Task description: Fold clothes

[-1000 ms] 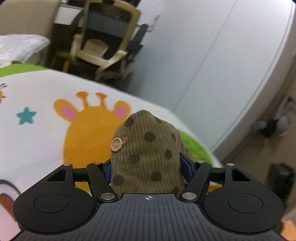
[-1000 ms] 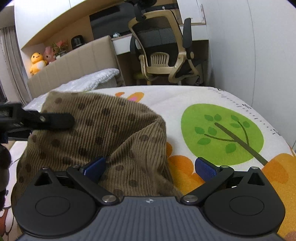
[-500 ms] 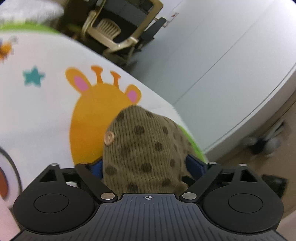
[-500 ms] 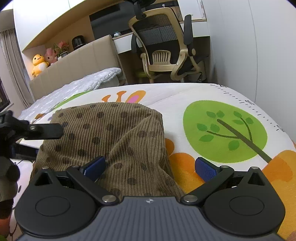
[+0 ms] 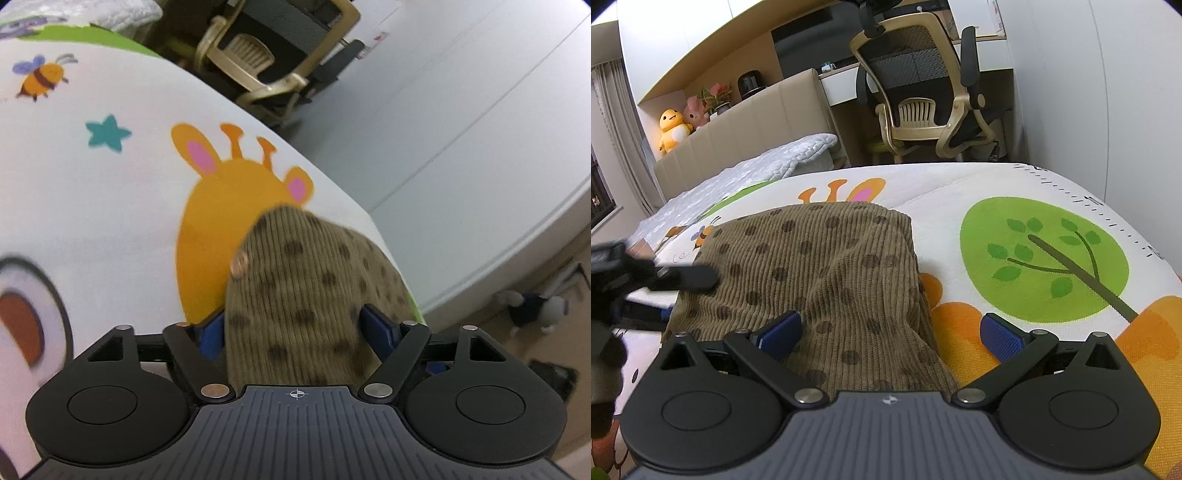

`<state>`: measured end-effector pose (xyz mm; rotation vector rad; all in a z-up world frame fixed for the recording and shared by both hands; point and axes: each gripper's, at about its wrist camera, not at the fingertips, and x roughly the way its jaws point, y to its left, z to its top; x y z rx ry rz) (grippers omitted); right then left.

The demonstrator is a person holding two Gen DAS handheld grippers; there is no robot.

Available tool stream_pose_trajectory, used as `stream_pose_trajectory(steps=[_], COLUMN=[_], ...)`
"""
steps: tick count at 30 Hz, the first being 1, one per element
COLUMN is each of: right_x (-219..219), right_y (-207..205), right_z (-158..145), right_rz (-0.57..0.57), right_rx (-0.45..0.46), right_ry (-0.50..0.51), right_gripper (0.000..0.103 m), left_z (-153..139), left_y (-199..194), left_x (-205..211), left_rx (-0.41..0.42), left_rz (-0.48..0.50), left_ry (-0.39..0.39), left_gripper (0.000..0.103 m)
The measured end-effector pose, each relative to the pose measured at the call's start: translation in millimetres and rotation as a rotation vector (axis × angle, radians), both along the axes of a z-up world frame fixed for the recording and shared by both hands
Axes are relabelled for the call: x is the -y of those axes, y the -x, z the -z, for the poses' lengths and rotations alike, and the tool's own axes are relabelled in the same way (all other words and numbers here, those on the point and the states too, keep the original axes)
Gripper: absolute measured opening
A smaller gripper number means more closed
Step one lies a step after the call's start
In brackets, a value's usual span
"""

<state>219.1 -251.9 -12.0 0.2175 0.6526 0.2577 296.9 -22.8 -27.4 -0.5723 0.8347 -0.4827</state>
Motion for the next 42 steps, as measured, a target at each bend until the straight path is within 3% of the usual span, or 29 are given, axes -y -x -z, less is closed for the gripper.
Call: stream_pose_trajectory(steps=[3,8,11,16,19,23,27,32,33,37,42], right_x=[1.0,5.7,2.3,5.0,3.1,-1.4,-15.8,-40.9,-40.3,-22.9,9.2], right_y=[-0.1,4.9,19.9,39.0,41.1,17.3,-34.8,-93.5,-97.9,-93.3,-59.2], right_z=[0.5,0.1,-0.7,-16.3,-39.3,-67.2,-69.9,-27.0,-20.3,-25.3,-31.8], right_rz=[-0.002,0.003,-0.078,-0.164,-0.162,-0.135,-0.098,-0.067,-0.055,-0.017,-0.117], right_rx=[-0.004,-0.036,-0.043,-0.052,0.015,0.109,0.14,0.071,0.06,0.036,-0.015], right_ry=[-0.008,-0.007,0.107,0.262,0.344,0.313,0.307,0.435,0.428,0.331,0.042], right_gripper=[0.103,0.103,0.103,0.103,0.103,0.103,0.103,0.103,0.103,0.103,0.103], left_z=[8.1,3.5,1.1,-4.7,-17.0,-39.4,-48.9,-30.7,-24.3,-22.9,-28.6], left_y=[15.4,40.5,53.2,81.5,83.4,62.0,19.6,-29.6,-36.1,-33.2,-32.8], left_x=[3.7,11.4,13.4,26.1,23.3,9.0,-2.2,15.4,16.2,4.2,4.6], left_rx=[-0.004,0.049,0.051,0.12,0.132,0.207,0.215,0.153,0.142,0.118,0.126], left_rz=[0.04,0.068,0.106,0.212,0.242,0.129,-0.029,-0.078,-0.082,-0.07,-0.067], left_ry=[-0.002,-0.115,-0.169,-0.331,-0.301,-0.254,-0.226,-0.407,-0.415,-0.375,-0.37], left_gripper=[0.086,0.074,0.074,0.079,0.084,0.088,0.083,0.087,0.092,0.092,0.092])
